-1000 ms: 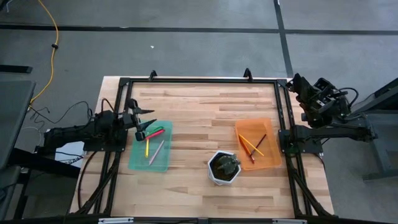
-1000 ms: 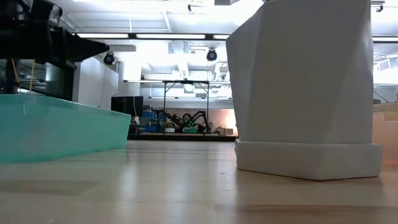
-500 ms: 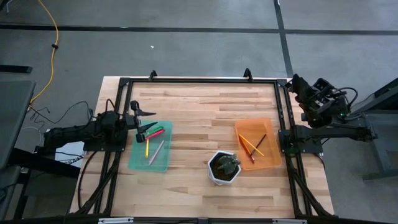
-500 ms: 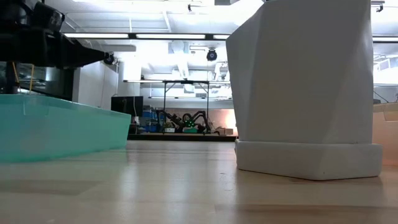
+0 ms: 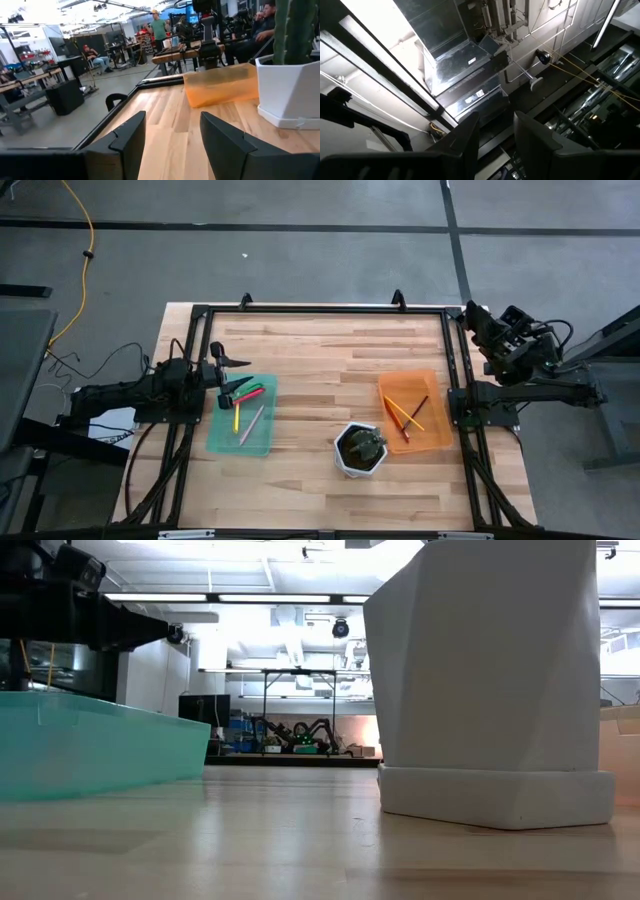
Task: Sort pens & pencils
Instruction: Return to Home Position
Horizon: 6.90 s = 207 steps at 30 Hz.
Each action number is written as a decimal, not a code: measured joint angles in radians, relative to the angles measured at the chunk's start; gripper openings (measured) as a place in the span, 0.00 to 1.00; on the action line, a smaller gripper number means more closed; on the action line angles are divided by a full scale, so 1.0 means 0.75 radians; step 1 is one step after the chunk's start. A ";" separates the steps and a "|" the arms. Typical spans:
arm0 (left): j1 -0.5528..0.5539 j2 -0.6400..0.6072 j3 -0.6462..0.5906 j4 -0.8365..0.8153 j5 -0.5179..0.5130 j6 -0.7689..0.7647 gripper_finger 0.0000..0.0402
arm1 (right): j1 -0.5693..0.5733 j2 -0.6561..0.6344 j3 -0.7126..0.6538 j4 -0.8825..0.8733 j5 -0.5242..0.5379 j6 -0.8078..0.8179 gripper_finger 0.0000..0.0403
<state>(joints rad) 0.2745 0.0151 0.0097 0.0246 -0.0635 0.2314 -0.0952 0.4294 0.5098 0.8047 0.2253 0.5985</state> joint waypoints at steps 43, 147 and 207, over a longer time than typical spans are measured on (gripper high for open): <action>0.000 0.001 0.000 -0.002 0.012 -0.025 0.44 | 0.000 -0.567 0.005 -1.050 -0.493 -0.387 0.28; 0.001 0.001 0.000 -0.001 0.005 -0.026 0.44 | 0.000 -0.565 -0.667 -1.056 -0.286 -0.559 0.28; 0.000 0.001 0.000 -0.002 0.005 -0.026 0.44 | 0.000 -0.564 -0.667 -1.057 -0.285 -0.555 0.28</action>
<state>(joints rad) 0.2747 0.0154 0.0097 0.0235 -0.0595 0.2119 -0.0954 0.0063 0.0094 0.0120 0.0113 0.1822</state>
